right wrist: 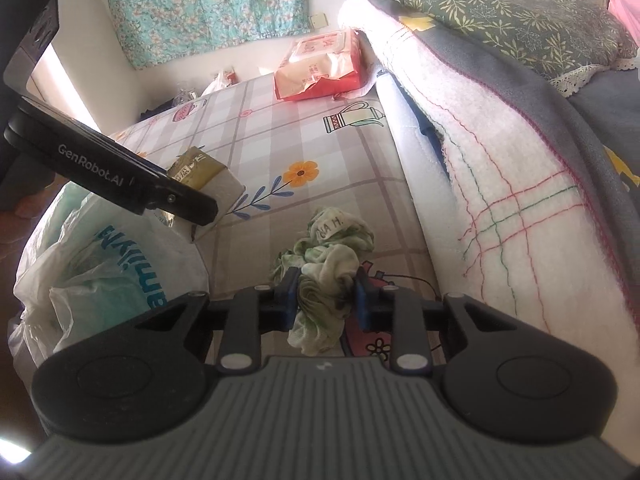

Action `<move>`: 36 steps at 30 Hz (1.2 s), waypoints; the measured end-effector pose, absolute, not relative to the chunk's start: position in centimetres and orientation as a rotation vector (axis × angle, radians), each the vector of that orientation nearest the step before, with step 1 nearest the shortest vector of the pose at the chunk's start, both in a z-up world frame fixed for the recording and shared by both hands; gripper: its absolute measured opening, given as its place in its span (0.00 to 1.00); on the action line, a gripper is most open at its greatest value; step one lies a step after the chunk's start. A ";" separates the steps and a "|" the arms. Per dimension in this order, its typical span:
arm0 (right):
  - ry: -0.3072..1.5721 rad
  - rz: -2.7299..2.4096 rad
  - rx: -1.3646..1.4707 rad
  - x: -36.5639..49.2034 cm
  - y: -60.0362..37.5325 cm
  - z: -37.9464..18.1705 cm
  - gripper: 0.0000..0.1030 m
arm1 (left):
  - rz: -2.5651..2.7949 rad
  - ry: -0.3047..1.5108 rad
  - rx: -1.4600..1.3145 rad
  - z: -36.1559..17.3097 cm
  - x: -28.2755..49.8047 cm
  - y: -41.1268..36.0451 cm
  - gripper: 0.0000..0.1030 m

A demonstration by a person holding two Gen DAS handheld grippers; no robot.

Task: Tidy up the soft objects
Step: 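Grasp the green scrunchie with the right gripper while the left grasps the gold packet, then carry the scrunchie with the right gripper into the box while the left carries the packet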

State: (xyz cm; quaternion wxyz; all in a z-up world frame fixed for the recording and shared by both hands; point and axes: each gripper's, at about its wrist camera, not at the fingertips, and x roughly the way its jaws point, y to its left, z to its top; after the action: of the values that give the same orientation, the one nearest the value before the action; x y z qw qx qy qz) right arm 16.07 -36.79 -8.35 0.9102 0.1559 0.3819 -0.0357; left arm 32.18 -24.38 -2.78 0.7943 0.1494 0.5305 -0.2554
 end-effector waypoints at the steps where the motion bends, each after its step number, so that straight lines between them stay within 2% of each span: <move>1: 0.780 -0.075 0.330 15.8 -36.8 -8.1 0.25 | -0.545 1.130 0.310 -2.2 32.0 -24.1 0.73; 9: 0.702 -0.065 0.378 13.1 -36.4 -5.0 0.25 | -0.510 1.053 0.186 3.7 28.6 -18.8 0.73; 21: 0.590 0.083 0.401 8.9 -32.2 1.1 0.25 | -0.348 0.898 -0.030 10.7 18.2 -4.5 0.73; 29: 0.562 0.344 0.363 9.0 -24.5 5.1 0.25 | -0.181 0.825 -0.198 10.6 10.8 5.1 0.73; 36: 0.685 0.634 0.291 11.3 -13.8 6.3 0.25 | -0.057 0.805 -0.316 8.4 5.1 12.1 0.73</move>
State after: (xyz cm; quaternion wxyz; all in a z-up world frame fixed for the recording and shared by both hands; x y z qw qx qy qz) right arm 11.29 -13.84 6.25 0.8830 0.1398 0.3289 0.3044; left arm 5.08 12.13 8.38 0.9077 -0.1530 0.3898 -0.0278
